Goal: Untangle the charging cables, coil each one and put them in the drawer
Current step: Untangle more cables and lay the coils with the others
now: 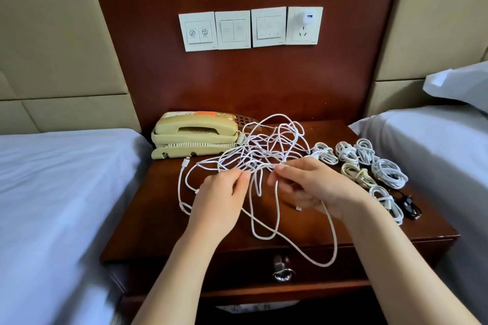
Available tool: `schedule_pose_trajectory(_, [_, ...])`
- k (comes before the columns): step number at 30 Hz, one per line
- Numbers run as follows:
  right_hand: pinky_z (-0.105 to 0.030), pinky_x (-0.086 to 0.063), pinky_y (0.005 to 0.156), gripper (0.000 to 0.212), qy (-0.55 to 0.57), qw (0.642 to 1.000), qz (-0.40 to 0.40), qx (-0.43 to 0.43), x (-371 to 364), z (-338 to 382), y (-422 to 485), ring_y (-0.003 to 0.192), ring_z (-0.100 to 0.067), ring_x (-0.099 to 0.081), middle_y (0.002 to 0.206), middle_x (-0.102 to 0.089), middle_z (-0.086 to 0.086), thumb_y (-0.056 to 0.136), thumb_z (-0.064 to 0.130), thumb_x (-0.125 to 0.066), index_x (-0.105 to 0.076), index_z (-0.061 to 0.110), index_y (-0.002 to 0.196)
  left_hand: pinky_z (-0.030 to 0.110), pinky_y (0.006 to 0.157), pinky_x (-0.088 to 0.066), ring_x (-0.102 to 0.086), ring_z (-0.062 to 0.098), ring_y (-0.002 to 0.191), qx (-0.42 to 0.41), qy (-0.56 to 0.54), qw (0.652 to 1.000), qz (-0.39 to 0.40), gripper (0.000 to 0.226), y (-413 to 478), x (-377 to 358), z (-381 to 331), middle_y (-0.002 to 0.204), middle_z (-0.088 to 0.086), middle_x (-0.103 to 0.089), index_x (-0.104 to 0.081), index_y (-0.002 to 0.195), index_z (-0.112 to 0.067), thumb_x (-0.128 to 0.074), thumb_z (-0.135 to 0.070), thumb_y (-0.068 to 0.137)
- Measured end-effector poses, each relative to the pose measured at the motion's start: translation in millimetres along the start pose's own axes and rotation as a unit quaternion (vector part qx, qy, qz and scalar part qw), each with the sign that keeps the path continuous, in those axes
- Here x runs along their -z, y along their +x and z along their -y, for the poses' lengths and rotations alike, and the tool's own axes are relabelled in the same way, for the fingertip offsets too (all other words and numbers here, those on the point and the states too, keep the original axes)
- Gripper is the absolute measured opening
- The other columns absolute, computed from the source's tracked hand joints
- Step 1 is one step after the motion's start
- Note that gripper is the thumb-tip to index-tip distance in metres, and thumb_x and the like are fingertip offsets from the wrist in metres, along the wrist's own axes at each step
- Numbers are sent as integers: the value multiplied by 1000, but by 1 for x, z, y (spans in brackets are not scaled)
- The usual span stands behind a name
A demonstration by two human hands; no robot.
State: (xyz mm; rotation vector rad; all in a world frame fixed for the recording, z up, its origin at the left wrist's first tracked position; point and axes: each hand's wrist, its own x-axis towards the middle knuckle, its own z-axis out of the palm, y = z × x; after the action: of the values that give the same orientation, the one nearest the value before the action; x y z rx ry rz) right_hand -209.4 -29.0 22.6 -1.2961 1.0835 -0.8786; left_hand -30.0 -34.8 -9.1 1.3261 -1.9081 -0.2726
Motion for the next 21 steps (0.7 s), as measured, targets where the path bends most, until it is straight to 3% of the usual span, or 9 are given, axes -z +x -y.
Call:
schedule_pose_trajectory(3, [-15,-16,33,33,8,997,-66,34,4,-1,2,39,-5,-19,48,-28,6,103,20,-37,-49,9,74,36,51,-34,-42,23,51,-2,-1,1000,-2,44,-2,6,3,51,4,-44,-44,62,-12,-38,-43,93])
schedule_pose_trajectory(7, [-16,-16,34,35,45,978,-190,73,17,-8,6,39,-6,-20,52,-25,3,102,21,-37,-46,12,69,29,48,-27,-35,13,45,-1,27,999,-18,40,-4,21,13,45,-4,-38,-36,57,-24,-47,-38,93])
schedule_pose_trajectory(10, [-20,-19,38,34,-48,949,-298,88,28,-15,9,41,-8,-24,49,-27,3,99,17,-40,-48,11,67,29,48,-27,-32,12,44,-12,45,999,-28,44,-6,28,19,49,-13,-45,-32,52,-26,-52,-36,90])
schedule_pose_trajectory(14, [-15,-18,36,35,-175,923,-321,118,35,-20,11,32,-5,-25,35,-29,11,97,14,-46,-58,6,66,33,50,-30,-35,16,48,47,9,998,-46,47,-2,40,39,46,-1,-39,-47,56,-9,-56,-45,84])
schedule_pose_trajectory(16, [-14,-21,37,31,-239,906,-326,126,38,-22,12,31,-6,-30,38,-33,10,96,14,-49,-63,2,70,34,51,-29,-34,18,51,73,-16,994,-80,47,4,47,45,47,0,-35,-49,60,-3,-56,-42,85])
schedule_pose_trajectory(19, [-23,-29,46,25,-384,849,-348,107,39,-24,13,48,-8,-48,53,-48,4,94,18,-50,-61,12,73,33,53,-28,-34,15,52,67,-30,993,-95,38,7,48,39,49,-1,-36,-48,63,-2,-55,-27,93])
schedule_pose_trajectory(21, [-28,-34,57,19,-516,775,-354,85,32,-25,13,81,-22,-56,78,-58,0,94,22,-49,-63,19,82,31,51,-28,-36,10,50,39,-30,995,-87,37,7,43,30,48,-6,-40,-43,59,-14,-52,-26,93])
